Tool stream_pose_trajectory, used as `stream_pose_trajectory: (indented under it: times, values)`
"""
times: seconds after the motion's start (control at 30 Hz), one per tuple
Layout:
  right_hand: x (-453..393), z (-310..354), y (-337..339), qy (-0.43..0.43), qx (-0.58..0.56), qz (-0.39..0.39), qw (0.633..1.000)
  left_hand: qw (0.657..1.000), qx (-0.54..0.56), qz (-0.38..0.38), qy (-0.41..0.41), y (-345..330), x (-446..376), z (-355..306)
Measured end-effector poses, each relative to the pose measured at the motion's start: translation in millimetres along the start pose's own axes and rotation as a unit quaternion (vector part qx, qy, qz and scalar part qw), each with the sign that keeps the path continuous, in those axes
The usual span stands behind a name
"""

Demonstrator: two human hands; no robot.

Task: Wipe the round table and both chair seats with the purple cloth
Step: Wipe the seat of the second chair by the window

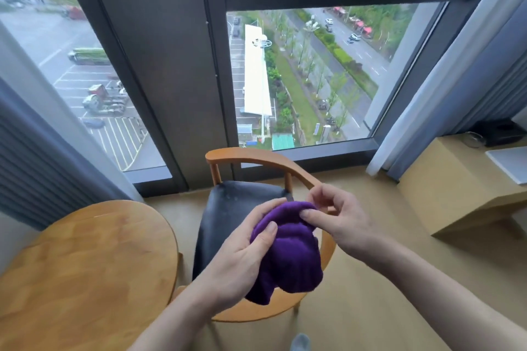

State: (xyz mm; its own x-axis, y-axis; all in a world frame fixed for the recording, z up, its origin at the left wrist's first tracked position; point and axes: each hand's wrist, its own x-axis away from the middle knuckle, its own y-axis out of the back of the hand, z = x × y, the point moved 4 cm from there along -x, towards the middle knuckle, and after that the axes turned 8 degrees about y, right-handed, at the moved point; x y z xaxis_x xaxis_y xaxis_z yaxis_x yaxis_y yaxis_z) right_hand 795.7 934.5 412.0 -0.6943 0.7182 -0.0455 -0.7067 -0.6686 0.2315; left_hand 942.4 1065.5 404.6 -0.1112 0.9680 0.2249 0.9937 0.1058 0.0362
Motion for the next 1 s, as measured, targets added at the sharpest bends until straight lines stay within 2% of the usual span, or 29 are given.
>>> stream_pose_trajectory:
  times: [0.17,0.33,0.43,0.6,0.8,1.0]
  values:
    - [28.1,12.3,-20.2,0.099,0.120,-0.037,0.987,0.994,-0.103,0.031,0.035,10.8,11.1,8.5]
    - [49.0,-25.8,-3.7,0.042,0.187,-0.028,0.981,0.956,-0.290,-0.041,0.027,5.6,-6.8,39.1]
    - [52.5,-60.2,18.6,-0.025,0.202,0.018,0.979,0.932,-0.358,-0.049,0.029,-12.4,-25.9,59.4]
    - [54.7,-124.0,63.5,-0.130,0.226,0.108,0.959,0.927,-0.366,-0.020,0.078,-45.5,-65.5,86.1]
    - [35.7,-204.4,125.4,-0.183,0.221,0.119,0.950,0.902,-0.402,-0.022,0.155,-96.5,-143.7,115.7]
    - [8.0,-286.5,175.1,-0.243,0.208,0.160,0.934,0.900,-0.316,-0.021,0.299,-143.1,-211.1,156.7]
